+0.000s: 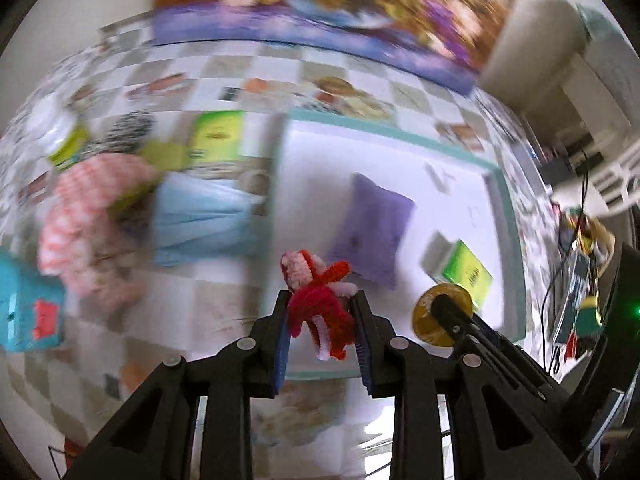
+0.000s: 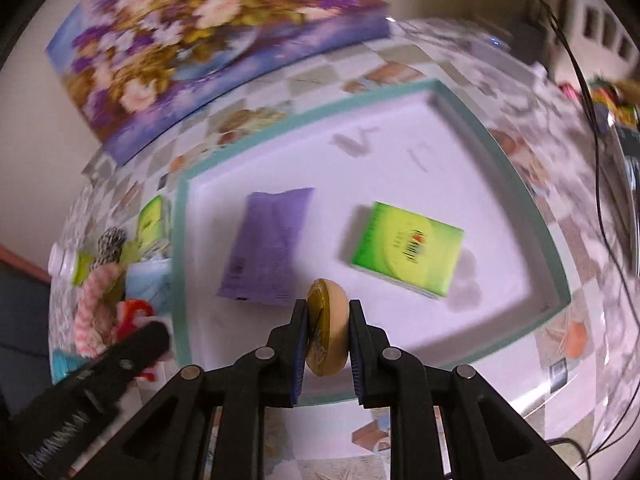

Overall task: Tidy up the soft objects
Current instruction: 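Carry the plush toy and yellow tin into the tray and release both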

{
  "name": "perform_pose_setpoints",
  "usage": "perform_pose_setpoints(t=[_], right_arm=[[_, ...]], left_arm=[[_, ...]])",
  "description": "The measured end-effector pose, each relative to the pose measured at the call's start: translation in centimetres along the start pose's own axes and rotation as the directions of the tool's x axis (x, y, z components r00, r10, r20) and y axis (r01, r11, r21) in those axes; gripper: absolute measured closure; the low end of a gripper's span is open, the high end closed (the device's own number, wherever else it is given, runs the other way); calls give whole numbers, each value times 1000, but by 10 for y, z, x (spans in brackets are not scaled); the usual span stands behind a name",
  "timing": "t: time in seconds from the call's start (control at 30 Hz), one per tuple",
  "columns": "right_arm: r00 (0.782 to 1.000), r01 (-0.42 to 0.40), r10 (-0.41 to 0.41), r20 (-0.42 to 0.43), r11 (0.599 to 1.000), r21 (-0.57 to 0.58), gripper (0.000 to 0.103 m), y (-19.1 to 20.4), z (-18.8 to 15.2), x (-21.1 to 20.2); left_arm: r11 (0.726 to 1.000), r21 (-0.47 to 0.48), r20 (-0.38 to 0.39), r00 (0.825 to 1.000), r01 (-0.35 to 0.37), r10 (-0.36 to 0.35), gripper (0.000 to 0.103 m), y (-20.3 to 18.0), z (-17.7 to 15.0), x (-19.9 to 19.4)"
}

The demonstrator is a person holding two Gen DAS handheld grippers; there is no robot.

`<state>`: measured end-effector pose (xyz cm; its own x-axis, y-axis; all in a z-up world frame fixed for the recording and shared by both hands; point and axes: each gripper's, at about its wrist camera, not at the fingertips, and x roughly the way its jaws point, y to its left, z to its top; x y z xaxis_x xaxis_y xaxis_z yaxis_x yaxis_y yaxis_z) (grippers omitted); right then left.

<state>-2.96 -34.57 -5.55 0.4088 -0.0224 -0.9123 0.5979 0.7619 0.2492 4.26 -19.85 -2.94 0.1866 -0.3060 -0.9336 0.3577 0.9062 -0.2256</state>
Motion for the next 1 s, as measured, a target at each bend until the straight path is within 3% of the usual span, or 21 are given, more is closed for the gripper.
perform_pose_setpoints(t=[0.2, 0.47, 0.53, 0.7, 1.0], right_arm=[[1000, 14, -13, -28, 999, 50, 82, -18, 1, 6], [999, 40, -39, -18, 998, 58, 80, -20, 0, 6], [999, 44, -43, -15, 997, 62, 80, -20, 0, 5], [998, 61, -61, -3, 996, 66, 80, -20, 1, 3], [995, 97, -97, 1, 995, 40, 77, -15, 3, 5]], left_arm=[[999, 34, -58, 998, -21, 23, 68, -9, -1, 30], [1000, 22, -40, 999, 14, -13, 67, -1, 7, 29], [999, 32, -35, 999, 31, -30, 63, -1, 7, 27], [999, 19, -24, 999, 45, -44, 39, 0, 10, 25], [999, -50, -9, 1000, 22, -22, 22, 21, 17, 23]])
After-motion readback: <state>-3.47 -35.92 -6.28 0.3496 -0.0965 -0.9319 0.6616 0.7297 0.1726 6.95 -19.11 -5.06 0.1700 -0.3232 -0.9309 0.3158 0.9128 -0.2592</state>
